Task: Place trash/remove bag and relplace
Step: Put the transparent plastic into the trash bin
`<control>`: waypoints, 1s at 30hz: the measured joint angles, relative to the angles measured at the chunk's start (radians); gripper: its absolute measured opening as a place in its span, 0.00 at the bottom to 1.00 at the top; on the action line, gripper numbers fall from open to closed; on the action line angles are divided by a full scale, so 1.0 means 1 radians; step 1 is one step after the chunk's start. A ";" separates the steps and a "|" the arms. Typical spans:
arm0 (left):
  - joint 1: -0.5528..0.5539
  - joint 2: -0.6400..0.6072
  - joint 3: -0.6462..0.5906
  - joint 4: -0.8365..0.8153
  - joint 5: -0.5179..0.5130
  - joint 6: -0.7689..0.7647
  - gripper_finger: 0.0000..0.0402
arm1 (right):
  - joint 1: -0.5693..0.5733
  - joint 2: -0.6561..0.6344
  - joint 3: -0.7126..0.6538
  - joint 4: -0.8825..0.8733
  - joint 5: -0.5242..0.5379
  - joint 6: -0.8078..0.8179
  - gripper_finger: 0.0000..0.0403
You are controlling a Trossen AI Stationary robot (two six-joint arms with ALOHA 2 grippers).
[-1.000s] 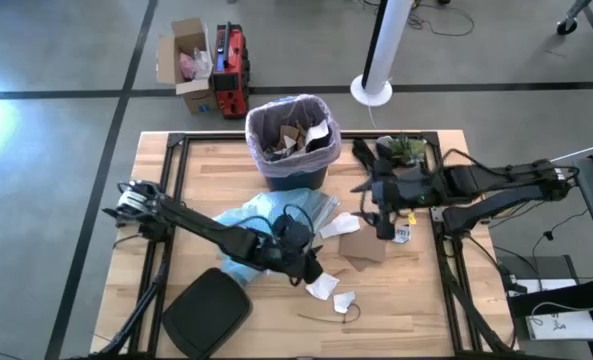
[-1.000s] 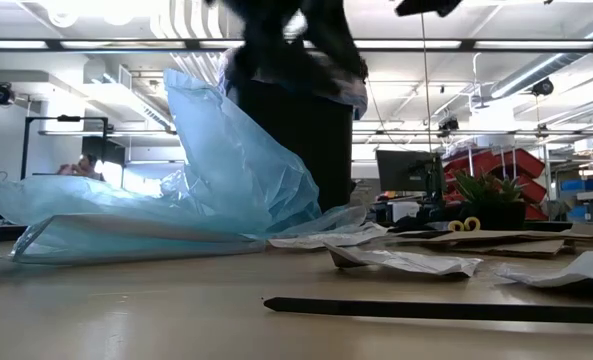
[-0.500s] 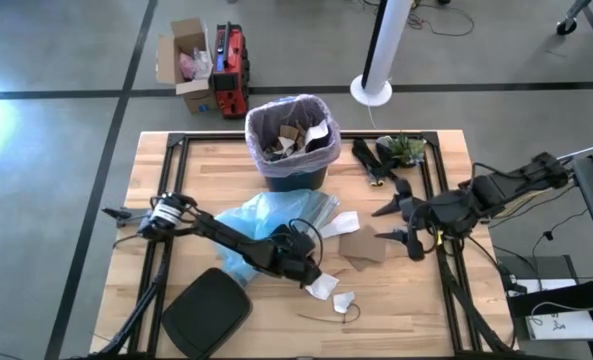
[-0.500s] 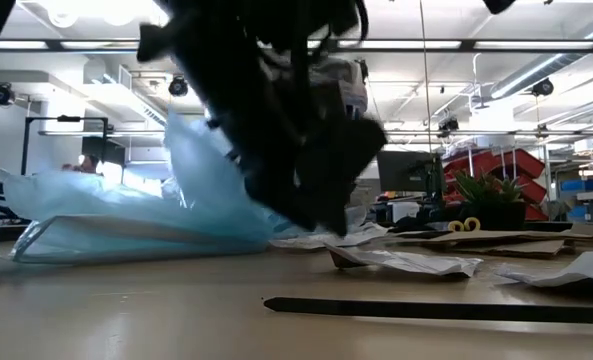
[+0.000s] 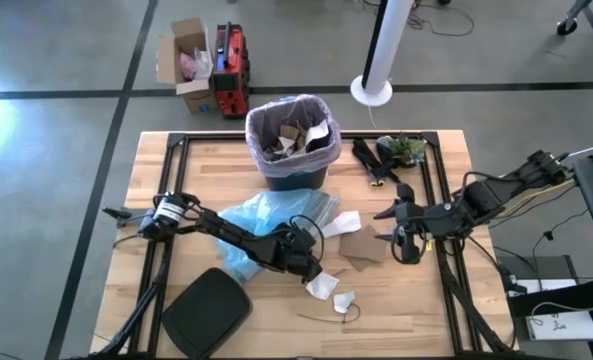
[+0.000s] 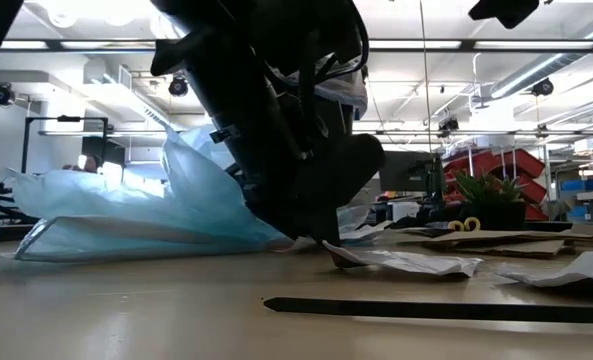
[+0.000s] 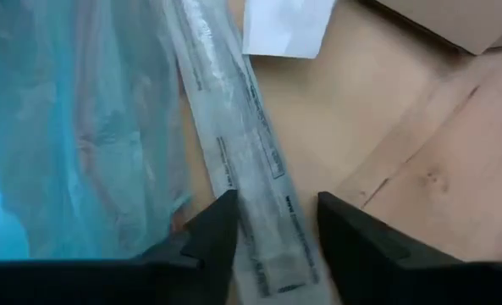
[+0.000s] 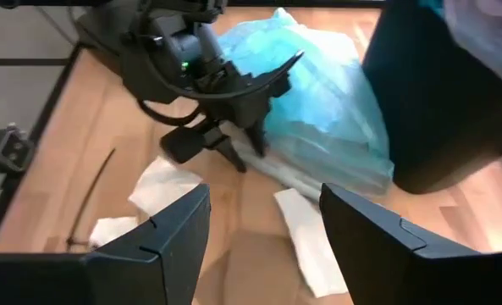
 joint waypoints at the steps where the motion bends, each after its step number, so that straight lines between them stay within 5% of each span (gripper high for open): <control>1: 0.001 0.000 0.000 0.004 0.015 0.017 0.30 | 0.000 0.003 0.000 0.000 0.018 0.000 0.53; 7: 0.005 -0.013 -0.001 0.004 0.059 0.145 0.03 | 0.000 0.020 0.000 0.038 0.106 -0.024 0.51; 17: 0.032 -0.120 -0.008 -0.086 0.052 0.448 0.01 | -0.065 0.063 0.000 0.060 0.108 -0.006 0.50; 22: 0.056 -0.202 -0.008 -0.086 0.131 0.667 0.00 | -0.069 0.094 0.000 0.102 0.053 0.026 0.51; 30: 0.081 -0.348 -0.006 -0.073 0.210 0.805 0.00 | -0.069 0.128 0.017 0.163 0.028 0.026 0.51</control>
